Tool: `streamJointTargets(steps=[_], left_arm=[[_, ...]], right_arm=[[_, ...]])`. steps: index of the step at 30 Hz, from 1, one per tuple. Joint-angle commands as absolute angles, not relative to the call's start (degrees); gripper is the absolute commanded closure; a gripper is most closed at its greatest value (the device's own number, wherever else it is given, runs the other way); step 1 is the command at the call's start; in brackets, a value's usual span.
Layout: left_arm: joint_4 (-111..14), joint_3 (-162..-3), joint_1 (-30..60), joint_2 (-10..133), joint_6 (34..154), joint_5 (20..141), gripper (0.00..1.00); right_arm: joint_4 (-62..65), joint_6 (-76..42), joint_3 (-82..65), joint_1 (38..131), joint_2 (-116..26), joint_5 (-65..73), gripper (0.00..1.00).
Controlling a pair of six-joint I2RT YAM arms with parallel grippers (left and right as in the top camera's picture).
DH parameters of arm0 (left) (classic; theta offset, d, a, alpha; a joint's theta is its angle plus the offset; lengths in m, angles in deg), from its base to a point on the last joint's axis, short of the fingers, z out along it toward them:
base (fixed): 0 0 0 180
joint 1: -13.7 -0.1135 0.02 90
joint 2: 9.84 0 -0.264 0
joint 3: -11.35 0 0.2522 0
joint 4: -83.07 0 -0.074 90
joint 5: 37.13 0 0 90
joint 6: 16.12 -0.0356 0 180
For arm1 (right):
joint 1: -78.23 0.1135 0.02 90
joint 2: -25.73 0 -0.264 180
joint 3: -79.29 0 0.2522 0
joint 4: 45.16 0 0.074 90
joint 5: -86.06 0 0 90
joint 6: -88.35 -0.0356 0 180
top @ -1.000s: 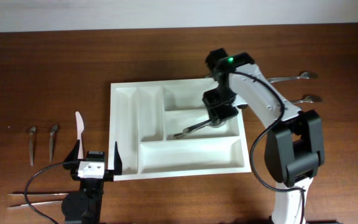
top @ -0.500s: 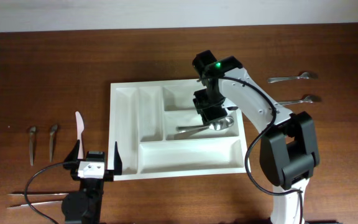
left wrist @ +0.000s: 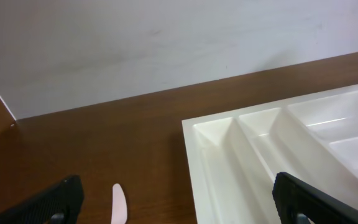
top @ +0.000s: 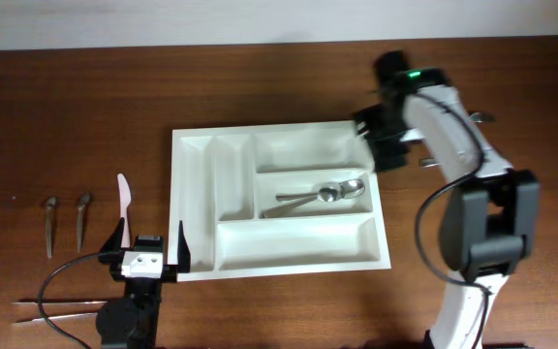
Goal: Pack container
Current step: 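Release the spoon and move the right gripper back to the forks, then lower the right gripper and grasp a silver fork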
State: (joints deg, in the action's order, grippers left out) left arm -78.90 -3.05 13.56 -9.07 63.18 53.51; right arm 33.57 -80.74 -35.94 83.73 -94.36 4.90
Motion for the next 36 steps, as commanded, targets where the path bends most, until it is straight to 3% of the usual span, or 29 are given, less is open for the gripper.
streamJointTargets(steps=[1,7,17,36], left_arm=[[-78.55,-2.92,13.32,-9.55,63.49,54.10,0.01],[-78.55,-2.92,13.32,-9.55,63.49,54.10,0.01],[-78.55,-2.92,13.32,-9.55,63.49,54.10,0.01],[-78.55,-2.92,13.32,-9.55,63.49,54.10,0.01]], right_arm=[[33.20,-72.76,-38.10,76.32,-93.35,3.37,0.01],[34.68,-67.89,-37.69,66.94,-93.68,2.61,0.01],[32.08,-64.02,-37.43,59.97,-93.90,-2.90,0.01],[32.39,-57.75,-37.45,59.43,-100.57,-2.97,0.01]])
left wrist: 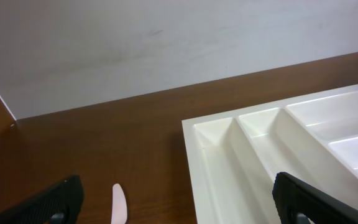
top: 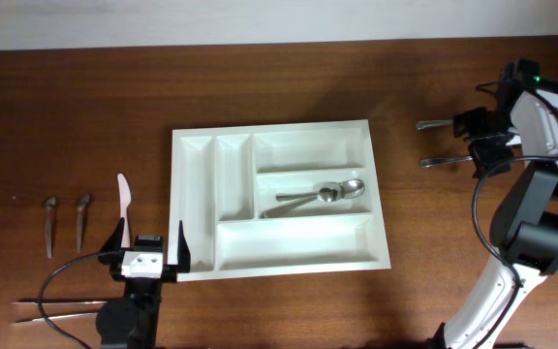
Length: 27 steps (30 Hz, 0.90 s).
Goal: Pack container
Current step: 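Lower the right gripper and grasp a silver fork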
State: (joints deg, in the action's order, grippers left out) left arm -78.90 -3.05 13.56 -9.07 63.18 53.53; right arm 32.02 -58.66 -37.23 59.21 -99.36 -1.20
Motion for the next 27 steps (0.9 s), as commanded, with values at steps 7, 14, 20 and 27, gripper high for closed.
streamJointTargets(steps=[7,14,20,27], left_arm=[[-78.55,-2.92,13.32,-9.55,63.49,54.10,0.01],[-78.57,-2.94,13.32,-9.55,63.49,54.10,0.01],[-78.57,-2.92,13.32,-9.55,63.49,54.10,0.01],[-78.57,-2.94,13.32,-9.55,63.49,54.10,0.01]], right_arm=[[32.74,-56.26,-37.45,59.40,-101.29,-6.20,0.01],[32.65,-56.28,-37.45,59.40,-101.46,-6.44,0.00],[33.15,-56.28,-37.45,59.40,-102.95,-6.53,0.00],[32.65,-56.32,-37.45,59.45,-103.34,-6.60,0.00]])
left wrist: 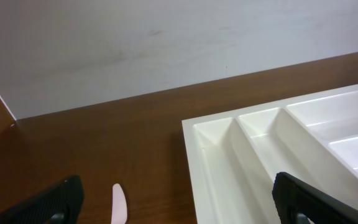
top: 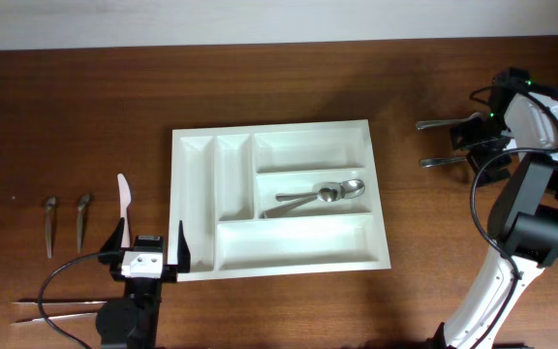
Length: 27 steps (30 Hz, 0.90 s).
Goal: Pack container
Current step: 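Lower the right gripper and grasp a silver fork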
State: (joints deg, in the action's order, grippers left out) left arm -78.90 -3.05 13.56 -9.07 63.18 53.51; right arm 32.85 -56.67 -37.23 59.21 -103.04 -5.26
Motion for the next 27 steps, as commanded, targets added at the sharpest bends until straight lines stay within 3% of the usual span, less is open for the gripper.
streamJointTargets(steps=[1,27], left_arm=[[-78.55,-2.92,13.32,-9.55,63.51,54.10,0.01],[-78.55,-2.92,13.32,-9.55,63.49,54.10,0.01]], right_arm=[[32.65,-56.32,-37.45,59.43,-103.34,-6.62,0.00],[32.32,-56.54,-37.45,59.40,-106.66,-9.00,0.04]])
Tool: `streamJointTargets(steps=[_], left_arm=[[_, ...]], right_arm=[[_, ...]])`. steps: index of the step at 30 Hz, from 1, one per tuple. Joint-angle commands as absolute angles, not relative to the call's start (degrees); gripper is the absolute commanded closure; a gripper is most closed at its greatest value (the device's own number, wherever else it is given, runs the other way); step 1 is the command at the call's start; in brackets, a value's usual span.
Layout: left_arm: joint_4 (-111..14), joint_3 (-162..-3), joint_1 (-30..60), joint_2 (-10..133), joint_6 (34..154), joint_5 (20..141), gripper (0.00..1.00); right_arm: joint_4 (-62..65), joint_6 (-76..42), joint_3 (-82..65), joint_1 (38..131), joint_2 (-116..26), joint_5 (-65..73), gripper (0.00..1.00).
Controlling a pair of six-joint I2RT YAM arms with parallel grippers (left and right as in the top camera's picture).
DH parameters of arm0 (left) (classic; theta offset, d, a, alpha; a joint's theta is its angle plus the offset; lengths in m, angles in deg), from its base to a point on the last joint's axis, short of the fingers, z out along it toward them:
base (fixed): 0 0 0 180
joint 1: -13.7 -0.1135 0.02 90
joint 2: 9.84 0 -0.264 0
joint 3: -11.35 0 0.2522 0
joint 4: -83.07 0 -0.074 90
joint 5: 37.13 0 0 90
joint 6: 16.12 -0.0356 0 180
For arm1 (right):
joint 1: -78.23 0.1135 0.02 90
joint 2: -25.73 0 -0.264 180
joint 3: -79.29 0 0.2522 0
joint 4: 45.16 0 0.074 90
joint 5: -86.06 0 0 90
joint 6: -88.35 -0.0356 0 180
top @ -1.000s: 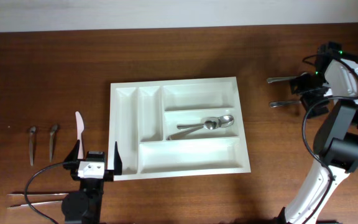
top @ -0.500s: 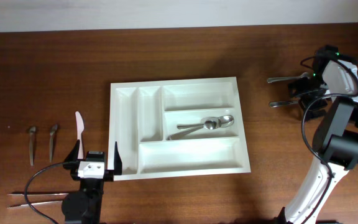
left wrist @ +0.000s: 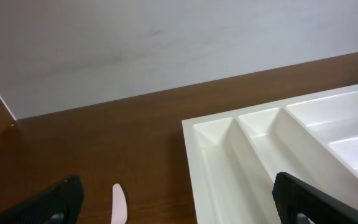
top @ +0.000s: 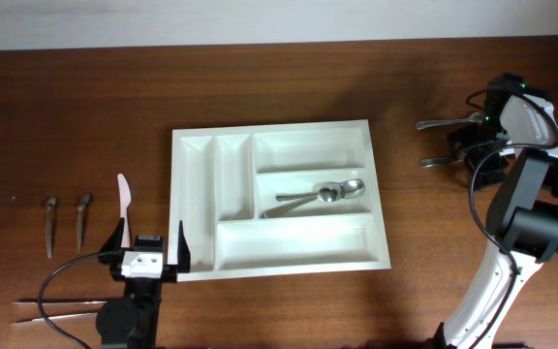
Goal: Pack container
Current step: 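Lower the right gripper and grasp a silver fork, then carry the fork into the tray's upper middle compartment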
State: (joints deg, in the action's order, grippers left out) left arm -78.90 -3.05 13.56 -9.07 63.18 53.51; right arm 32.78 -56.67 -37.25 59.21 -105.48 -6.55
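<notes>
The white cutlery tray [top: 194, 204] lies mid-table, with two metal spoons [top: 318, 195] in its middle right compartment. On the wood to its right lie two metal utensils [top: 442, 124] [top: 441, 161]. My right gripper [top: 475, 143] is low over their handle ends, its fingers seemingly apart. At the tray's near left corner my left gripper [top: 149, 248] stands open and holds nothing. In the left wrist view, its dark fingertips [left wrist: 53, 200] frame the tray's corner [left wrist: 211, 134] and the tip of a pink knife [left wrist: 119, 206].
The pink knife [top: 123, 194] lies left of the tray. Further left are two small metal spoons [top: 50, 223] [top: 81, 217]. A pair of long metal tongs [top: 51, 308] rests near the front left edge. A cable loops from the left arm.
My right gripper has shifted slightly, settling lower at the handle ends of the two utensils on the right. The left arm, tray and spoons are unchanged.
My right gripper was over the tray's far right corner, with two spoons lying in the middle compartment. It then stood far right beside the two loose utensils, and has stayed there, closing in on their handles. The left arm never moved.
</notes>
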Motion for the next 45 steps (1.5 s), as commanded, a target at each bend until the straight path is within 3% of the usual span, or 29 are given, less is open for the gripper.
streamJointTargets(steps=[1,8,13,16,23,28,41,45], left_arm=[[-78.57,-2.94,13.32,-9.55,63.49,54.10,0.01],[-78.55,-2.92,13.32,-9.55,63.49,54.10,0.01],[-78.57,-2.92,13.32,-9.55,63.49,54.10,0.01],[-78.55,-2.92,13.32,-9.55,63.49,54.10,0.01],[-78.55,-2.92,13.32,-9.55,63.49,54.10,0.01],[-78.55,-2.92,13.32,-9.55,63.49,54.10,0.01],[-78.57,-2.92,13.32,-9.55,63.49,54.10,0.01],[-78.55,-2.92,13.32,-9.55,63.49,54.10,0.01]], right_arm=[[32.04,-56.54,-37.45,59.40,-106.66,-8.93,0.04],[29.81,-56.54,-37.45,59.40,-106.66,-8.91,0.38],[29.15,-56.56,-37.45,59.40,-106.66,-8.91,0.53],[28.91,-57.44,-37.45,59.40,-106.64,-8.93,0.69],[28.32,-58.03,-37.45,59.40,-106.64,-8.72,0.88],[28.13,-58.05,-37.69,59.40,-106.64,-8.72,0.96],[34.16,-58.36,-52.44,60.26,-106.64,-3.69,0.96],[36.98,-63.73,-59.83,63.64,-106.64,3.04,0.96]])
